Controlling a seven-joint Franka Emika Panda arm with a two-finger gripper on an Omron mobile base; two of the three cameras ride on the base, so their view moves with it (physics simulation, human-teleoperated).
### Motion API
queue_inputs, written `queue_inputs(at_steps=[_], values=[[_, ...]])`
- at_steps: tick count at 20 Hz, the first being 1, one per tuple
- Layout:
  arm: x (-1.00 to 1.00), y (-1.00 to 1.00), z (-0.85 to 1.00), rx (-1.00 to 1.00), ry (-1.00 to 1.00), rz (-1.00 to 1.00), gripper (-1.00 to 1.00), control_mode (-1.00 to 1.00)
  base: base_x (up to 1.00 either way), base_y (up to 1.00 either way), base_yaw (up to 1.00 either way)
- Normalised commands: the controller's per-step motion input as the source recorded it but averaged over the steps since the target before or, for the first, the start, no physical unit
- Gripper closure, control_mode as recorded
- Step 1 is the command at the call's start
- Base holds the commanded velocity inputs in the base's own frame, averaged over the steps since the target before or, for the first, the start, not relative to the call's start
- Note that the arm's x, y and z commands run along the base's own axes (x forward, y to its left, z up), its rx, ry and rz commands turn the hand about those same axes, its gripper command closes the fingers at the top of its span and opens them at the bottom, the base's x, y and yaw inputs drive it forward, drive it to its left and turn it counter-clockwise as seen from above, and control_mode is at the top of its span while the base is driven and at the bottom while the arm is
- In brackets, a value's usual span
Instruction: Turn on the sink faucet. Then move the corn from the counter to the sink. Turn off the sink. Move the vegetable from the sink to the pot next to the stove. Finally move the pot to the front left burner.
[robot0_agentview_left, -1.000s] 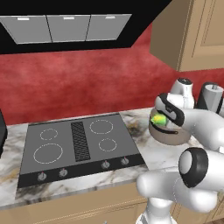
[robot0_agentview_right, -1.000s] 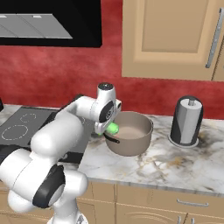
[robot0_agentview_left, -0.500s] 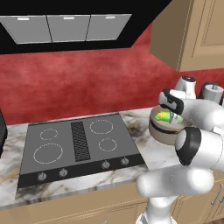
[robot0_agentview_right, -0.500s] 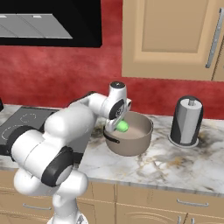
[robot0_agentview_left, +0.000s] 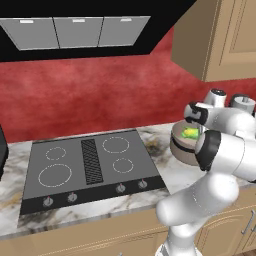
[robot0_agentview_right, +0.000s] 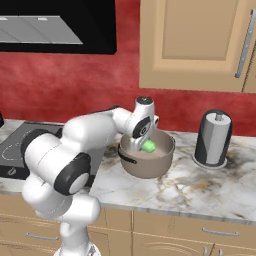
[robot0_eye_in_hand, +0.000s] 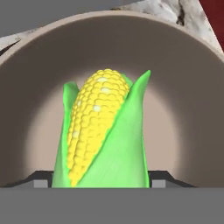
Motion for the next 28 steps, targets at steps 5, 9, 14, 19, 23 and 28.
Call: queue_inputs(at_steps=[5, 9, 14, 19, 23, 28], values=[[0.22, -0.23, -0.21, 0.00, 0.00, 0.00, 1.00, -1.00, 0.00, 0.00, 0.00], [0.26, -0.17, -0.18, 0.00, 0.01, 0.00, 1.00, -1.00, 0.00, 0.00, 0.00], [0.18, -0.05, -0.15, 0.00, 0.05, 0.00, 1.00, -1.00, 0.00, 0.00, 0.00], [0.21, 0.00, -0.10, 0.00, 0.07, 0.00, 1.00, -1.00, 0.00, 0.00, 0.00], [0.02, 0.00, -0.09, 0.00, 0.07, 0.00, 1.00, -1.00, 0.00, 0.00, 0.00], [0.01, 0.00, -0.15, 0.00, 0.01, 0.00, 1.00, -1.00, 0.00, 0.00, 0.00]])
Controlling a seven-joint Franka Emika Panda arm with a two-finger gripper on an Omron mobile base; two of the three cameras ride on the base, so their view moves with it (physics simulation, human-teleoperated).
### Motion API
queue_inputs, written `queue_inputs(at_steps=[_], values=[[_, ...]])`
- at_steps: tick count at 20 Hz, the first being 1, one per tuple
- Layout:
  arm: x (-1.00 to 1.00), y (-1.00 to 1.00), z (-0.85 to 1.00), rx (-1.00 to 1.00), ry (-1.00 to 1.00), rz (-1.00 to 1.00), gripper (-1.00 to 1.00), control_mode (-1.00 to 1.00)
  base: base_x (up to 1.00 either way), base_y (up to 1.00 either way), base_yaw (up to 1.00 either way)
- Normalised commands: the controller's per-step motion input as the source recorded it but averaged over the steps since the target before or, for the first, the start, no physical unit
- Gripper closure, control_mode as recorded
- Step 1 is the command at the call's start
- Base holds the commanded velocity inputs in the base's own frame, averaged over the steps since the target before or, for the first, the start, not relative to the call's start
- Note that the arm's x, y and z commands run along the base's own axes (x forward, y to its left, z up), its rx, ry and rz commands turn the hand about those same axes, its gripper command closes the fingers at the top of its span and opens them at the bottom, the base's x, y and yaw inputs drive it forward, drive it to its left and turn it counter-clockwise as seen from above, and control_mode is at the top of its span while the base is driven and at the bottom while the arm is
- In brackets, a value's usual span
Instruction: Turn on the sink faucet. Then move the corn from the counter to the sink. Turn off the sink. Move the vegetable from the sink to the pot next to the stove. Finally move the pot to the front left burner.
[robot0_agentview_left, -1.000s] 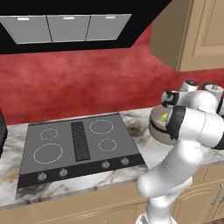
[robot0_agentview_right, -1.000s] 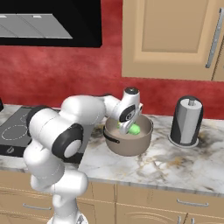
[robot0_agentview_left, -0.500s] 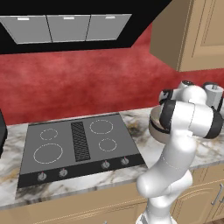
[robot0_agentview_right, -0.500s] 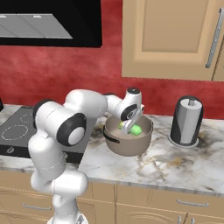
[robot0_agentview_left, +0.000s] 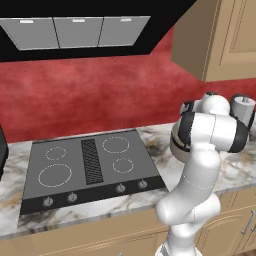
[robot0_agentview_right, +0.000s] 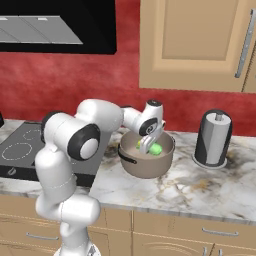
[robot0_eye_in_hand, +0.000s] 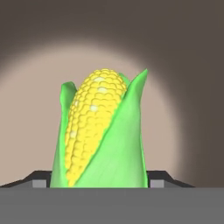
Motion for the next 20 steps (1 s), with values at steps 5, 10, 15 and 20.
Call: queue_inputs(at_steps=[5, 10, 15, 20], values=[[0.02, 0.00, -0.17, 0.00, 0.00, 0.00, -1.00, -1.00, 0.00, 0.00, 0.00], [0.09, 0.02, -0.06, 0.01, 0.00, 0.00, -1.00, -1.00, 0.00, 0.00, 0.00], [0.01, 0.02, 0.03, 0.02, 0.00, 0.00, -1.00, -1.00, 0.00, 0.00, 0.00], [0.00, 0.04, 0.19, 0.00, 0.00, 0.00, -1.00, -1.00, 0.00, 0.00, 0.00]])
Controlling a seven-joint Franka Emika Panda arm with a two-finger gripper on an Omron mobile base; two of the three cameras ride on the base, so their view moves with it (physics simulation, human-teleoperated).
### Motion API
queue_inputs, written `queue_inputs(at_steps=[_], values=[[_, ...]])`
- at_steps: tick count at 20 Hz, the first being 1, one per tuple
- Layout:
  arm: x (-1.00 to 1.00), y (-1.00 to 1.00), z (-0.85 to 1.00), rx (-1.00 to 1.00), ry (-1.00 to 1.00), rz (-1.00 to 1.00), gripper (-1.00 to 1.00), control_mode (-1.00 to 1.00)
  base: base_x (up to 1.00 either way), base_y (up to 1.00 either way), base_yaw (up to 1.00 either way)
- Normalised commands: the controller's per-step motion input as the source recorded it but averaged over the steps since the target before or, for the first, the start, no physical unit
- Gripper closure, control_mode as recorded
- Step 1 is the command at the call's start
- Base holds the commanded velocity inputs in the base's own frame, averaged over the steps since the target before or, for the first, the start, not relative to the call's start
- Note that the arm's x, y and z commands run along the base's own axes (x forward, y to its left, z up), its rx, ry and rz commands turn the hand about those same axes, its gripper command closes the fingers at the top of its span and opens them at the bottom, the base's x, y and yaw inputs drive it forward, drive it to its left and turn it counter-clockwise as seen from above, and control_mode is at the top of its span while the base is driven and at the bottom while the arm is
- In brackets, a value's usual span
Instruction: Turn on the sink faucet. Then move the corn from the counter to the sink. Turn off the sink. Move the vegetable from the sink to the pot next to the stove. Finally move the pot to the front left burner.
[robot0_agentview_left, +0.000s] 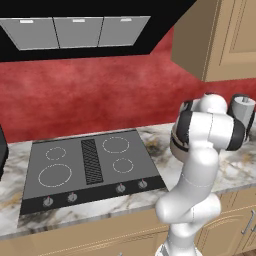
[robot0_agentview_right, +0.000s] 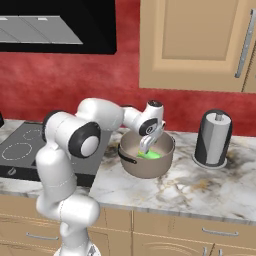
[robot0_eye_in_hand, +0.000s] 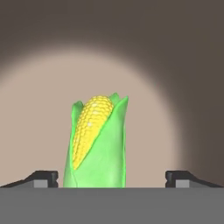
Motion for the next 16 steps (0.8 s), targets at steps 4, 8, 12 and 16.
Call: queue_inputs(at_steps=[4, 8, 12, 16], values=[[-0.11, 0.00, 0.48, 0.00, 0.00, 0.00, -1.00, -1.00, 0.00, 0.00, 0.00], [-0.50, 0.07, 0.27, 0.00, 0.00, 0.00, -1.00, -1.00, 0.00, 0.00, 0.00], [-0.69, 0.17, 0.09, 0.00, 0.02, 0.00, -1.00, -1.00, 0.00, 0.00, 0.00], [-0.75, 0.13, 0.00, 0.00, 0.00, 0.02, -1.00, -1.00, 0.00, 0.00, 0.00]])
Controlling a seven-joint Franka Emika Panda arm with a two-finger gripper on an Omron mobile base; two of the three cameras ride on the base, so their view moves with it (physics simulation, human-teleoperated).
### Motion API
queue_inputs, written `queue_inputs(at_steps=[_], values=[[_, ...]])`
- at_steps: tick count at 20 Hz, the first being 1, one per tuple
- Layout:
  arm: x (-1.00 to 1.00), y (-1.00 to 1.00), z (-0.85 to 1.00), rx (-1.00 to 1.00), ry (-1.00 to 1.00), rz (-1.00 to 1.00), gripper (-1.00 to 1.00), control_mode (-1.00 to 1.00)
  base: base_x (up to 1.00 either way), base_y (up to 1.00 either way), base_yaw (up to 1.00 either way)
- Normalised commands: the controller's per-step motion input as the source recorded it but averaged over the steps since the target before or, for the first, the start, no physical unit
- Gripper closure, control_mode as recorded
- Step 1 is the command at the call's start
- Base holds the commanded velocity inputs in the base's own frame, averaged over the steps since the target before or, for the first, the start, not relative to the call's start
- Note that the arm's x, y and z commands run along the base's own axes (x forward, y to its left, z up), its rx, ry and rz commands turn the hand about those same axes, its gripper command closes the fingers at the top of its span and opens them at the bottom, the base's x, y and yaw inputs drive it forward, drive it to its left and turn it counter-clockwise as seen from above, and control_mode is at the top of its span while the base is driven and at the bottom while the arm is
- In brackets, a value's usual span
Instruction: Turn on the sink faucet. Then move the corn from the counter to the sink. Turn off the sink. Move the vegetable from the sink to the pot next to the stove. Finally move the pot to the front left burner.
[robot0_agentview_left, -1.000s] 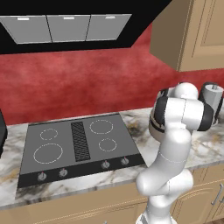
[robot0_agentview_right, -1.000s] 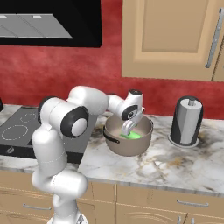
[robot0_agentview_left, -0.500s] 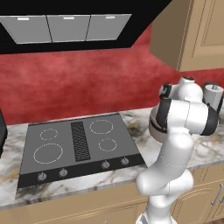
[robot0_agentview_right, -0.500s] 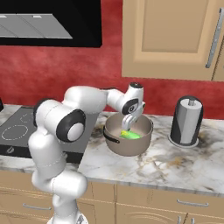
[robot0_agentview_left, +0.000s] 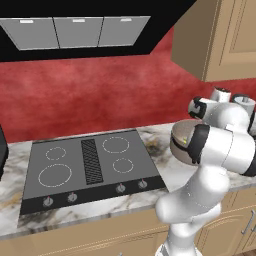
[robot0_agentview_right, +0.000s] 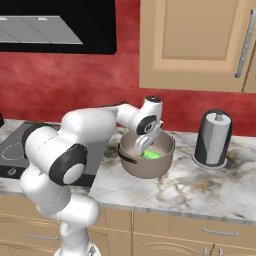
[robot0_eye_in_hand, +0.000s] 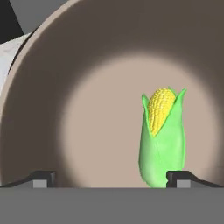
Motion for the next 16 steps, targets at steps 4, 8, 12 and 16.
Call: queue_inputs(at_steps=[4, 8, 12, 16], values=[[-0.66, 0.06, 0.00, 0.00, 0.00, 0.13, -1.00, -1.00, 0.00, 0.00, 0.00], [-0.47, 0.01, 0.00, 0.00, 0.00, 0.19, -1.00, -1.00, 0.00, 0.00, 0.00], [-0.20, 0.01, 0.20, 0.00, 0.00, 0.17, -1.00, -1.00, 0.00, 0.00, 0.00], [-0.09, 0.00, 0.50, 0.00, 0.00, 0.12, -1.00, -1.00, 0.00, 0.00, 0.00]])
